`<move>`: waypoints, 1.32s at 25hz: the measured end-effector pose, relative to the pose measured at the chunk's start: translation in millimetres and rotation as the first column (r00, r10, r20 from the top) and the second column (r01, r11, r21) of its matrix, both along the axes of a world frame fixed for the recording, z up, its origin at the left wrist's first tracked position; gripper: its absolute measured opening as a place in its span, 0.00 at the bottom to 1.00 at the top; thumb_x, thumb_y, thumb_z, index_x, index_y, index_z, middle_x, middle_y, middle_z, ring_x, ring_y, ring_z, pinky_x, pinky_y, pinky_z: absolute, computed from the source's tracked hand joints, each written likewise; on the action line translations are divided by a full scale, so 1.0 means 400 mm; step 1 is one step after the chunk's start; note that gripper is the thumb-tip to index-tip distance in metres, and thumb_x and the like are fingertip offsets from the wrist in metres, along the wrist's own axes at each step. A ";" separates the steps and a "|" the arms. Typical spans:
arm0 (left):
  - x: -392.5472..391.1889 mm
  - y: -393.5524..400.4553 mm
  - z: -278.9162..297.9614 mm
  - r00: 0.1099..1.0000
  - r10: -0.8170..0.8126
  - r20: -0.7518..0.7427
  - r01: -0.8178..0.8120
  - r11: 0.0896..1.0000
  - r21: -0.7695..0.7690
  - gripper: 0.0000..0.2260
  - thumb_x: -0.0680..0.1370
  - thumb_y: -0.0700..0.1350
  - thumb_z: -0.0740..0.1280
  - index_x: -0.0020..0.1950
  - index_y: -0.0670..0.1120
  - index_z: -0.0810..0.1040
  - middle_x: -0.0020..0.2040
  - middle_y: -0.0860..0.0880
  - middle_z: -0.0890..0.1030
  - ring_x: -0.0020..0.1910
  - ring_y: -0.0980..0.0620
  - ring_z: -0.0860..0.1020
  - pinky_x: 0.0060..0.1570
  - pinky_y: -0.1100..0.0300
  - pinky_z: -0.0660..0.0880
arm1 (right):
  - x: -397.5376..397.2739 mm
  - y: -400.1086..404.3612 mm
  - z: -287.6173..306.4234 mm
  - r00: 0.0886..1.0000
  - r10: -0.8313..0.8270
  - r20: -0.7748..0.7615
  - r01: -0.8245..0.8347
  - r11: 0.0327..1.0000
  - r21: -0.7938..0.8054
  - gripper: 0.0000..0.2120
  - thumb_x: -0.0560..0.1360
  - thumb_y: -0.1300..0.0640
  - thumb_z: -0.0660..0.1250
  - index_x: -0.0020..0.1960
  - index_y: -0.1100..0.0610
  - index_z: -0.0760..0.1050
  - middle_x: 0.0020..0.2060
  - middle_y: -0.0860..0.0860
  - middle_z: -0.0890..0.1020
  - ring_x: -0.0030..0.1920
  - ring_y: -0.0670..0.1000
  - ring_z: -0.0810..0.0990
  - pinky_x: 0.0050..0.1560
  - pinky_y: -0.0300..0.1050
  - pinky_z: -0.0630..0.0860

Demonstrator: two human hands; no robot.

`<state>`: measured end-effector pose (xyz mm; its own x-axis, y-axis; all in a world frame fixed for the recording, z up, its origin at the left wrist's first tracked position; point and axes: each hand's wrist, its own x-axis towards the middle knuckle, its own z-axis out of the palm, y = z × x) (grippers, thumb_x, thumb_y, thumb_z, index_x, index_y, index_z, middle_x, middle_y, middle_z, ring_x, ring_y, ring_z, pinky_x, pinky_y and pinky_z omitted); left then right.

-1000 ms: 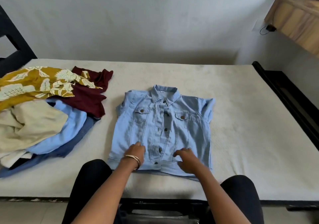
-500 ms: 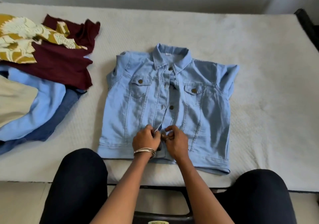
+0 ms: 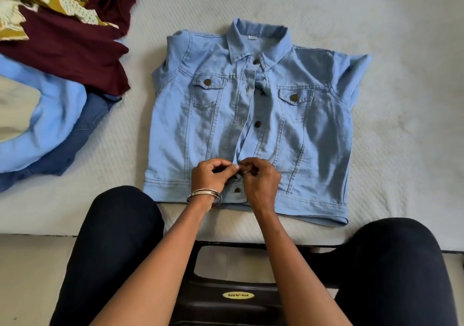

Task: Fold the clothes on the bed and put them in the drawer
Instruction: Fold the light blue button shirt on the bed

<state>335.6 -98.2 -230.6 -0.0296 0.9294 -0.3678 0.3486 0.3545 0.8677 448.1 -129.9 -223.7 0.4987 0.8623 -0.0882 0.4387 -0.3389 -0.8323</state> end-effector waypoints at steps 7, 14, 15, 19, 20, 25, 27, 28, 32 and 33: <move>0.000 -0.002 0.021 0.986 -0.114 -0.119 0.118 0.992 0.031 0.05 0.75 0.48 0.72 0.47 0.50 0.85 0.37 0.54 0.84 0.36 0.54 0.82 0.44 0.55 0.81 | 0.063 -0.008 0.037 0.936 -0.110 -0.334 0.050 0.982 -0.182 0.06 0.73 0.68 0.72 0.44 0.58 0.81 0.32 0.51 0.83 0.33 0.49 0.81 0.38 0.49 0.81; -0.019 -0.053 0.065 0.820 -0.403 -0.407 0.475 0.875 0.091 0.09 0.69 0.31 0.72 0.44 0.43 0.82 0.45 0.47 0.81 0.38 0.54 0.77 0.46 0.61 0.76 | 0.042 -0.068 0.090 0.947 0.286 -0.149 -0.322 0.818 -0.476 0.18 0.67 0.56 0.80 0.29 0.63 0.74 0.24 0.57 0.77 0.27 0.58 0.73 0.32 0.47 0.72; -0.024 -0.058 0.065 0.810 -0.412 -0.417 0.485 0.871 0.081 0.10 0.69 0.30 0.71 0.44 0.43 0.83 0.45 0.47 0.81 0.39 0.54 0.77 0.47 0.62 0.76 | 0.033 -0.068 0.089 0.945 0.311 -0.100 -0.318 0.810 -0.493 0.19 0.66 0.57 0.80 0.28 0.61 0.72 0.24 0.54 0.74 0.27 0.53 0.70 0.31 0.45 0.68; -0.028 -0.086 0.079 0.818 -0.372 -0.440 0.459 0.882 0.109 0.07 0.69 0.34 0.75 0.44 0.43 0.84 0.45 0.47 0.80 0.36 0.56 0.75 0.44 0.63 0.77 | -0.001 -0.119 0.091 0.986 0.061 -0.157 -0.112 0.932 -0.345 0.10 0.68 0.61 0.77 0.35 0.56 0.76 0.30 0.48 0.78 0.34 0.48 0.76 0.35 0.41 0.69; -0.025 -0.095 0.080 0.819 -0.364 -0.444 0.453 0.885 0.109 0.08 0.68 0.35 0.76 0.44 0.44 0.84 0.45 0.48 0.80 0.35 0.57 0.74 0.43 0.65 0.76 | -0.004 -0.128 0.090 0.982 -0.013 -0.187 -0.051 0.942 -0.331 0.09 0.69 0.63 0.76 0.36 0.56 0.77 0.31 0.49 0.79 0.36 0.49 0.78 0.36 0.41 0.71; -0.027 -0.110 0.069 0.843 -0.295 -0.449 0.396 0.907 0.148 0.08 0.67 0.36 0.77 0.43 0.44 0.84 0.43 0.49 0.81 0.34 0.56 0.75 0.42 0.62 0.77 | -0.019 -0.078 0.053 0.955 -0.182 -0.233 0.042 0.864 -0.502 0.12 0.66 0.65 0.77 0.31 0.62 0.75 0.31 0.58 0.79 0.31 0.56 0.78 0.32 0.52 0.78; -0.029 -0.112 0.066 0.844 -0.289 -0.451 0.383 0.915 0.130 0.08 0.66 0.37 0.78 0.42 0.45 0.84 0.43 0.49 0.82 0.35 0.56 0.76 0.42 0.60 0.79 | -0.027 -0.061 0.033 0.932 -0.258 -0.256 0.081 0.834 -0.546 0.11 0.64 0.66 0.77 0.34 0.65 0.74 0.36 0.62 0.81 0.32 0.57 0.80 0.30 0.52 0.78; -0.029 -0.113 0.065 0.840 -0.291 -0.458 0.382 0.917 0.117 0.09 0.66 0.37 0.78 0.42 0.46 0.84 0.42 0.49 0.82 0.35 0.56 0.76 0.42 0.61 0.78 | -0.028 -0.060 0.029 0.919 -0.289 -0.267 0.099 0.826 -0.554 0.12 0.63 0.67 0.78 0.35 0.65 0.74 0.37 0.62 0.81 0.33 0.58 0.81 0.29 0.51 0.77; -0.036 -0.099 0.061 0.824 -0.336 -0.455 0.412 0.908 0.075 0.09 0.66 0.37 0.77 0.43 0.47 0.84 0.42 0.51 0.82 0.36 0.55 0.78 0.44 0.62 0.78 | -0.043 -0.104 0.054 0.890 -0.318 -0.327 0.145 0.877 -0.459 0.10 0.65 0.68 0.77 0.30 0.61 0.77 0.28 0.55 0.79 0.30 0.52 0.78 0.30 0.43 0.75; -0.038 -0.094 0.061 0.827 -0.348 -0.442 0.416 0.907 0.063 0.08 0.67 0.37 0.76 0.44 0.47 0.84 0.42 0.50 0.83 0.37 0.55 0.79 0.45 0.61 0.78 | -0.045 -0.120 0.060 0.878 -0.310 -0.365 0.145 0.898 -0.416 0.09 0.66 0.67 0.76 0.32 0.60 0.78 0.28 0.54 0.79 0.30 0.49 0.77 0.30 0.40 0.75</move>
<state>320.4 -135.6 -206.2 0.2227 0.9402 -0.2579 0.7646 -0.0043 0.6445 430.1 -177.9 -199.7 0.5221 0.5920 -0.6140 -0.0445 -0.7000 -0.7127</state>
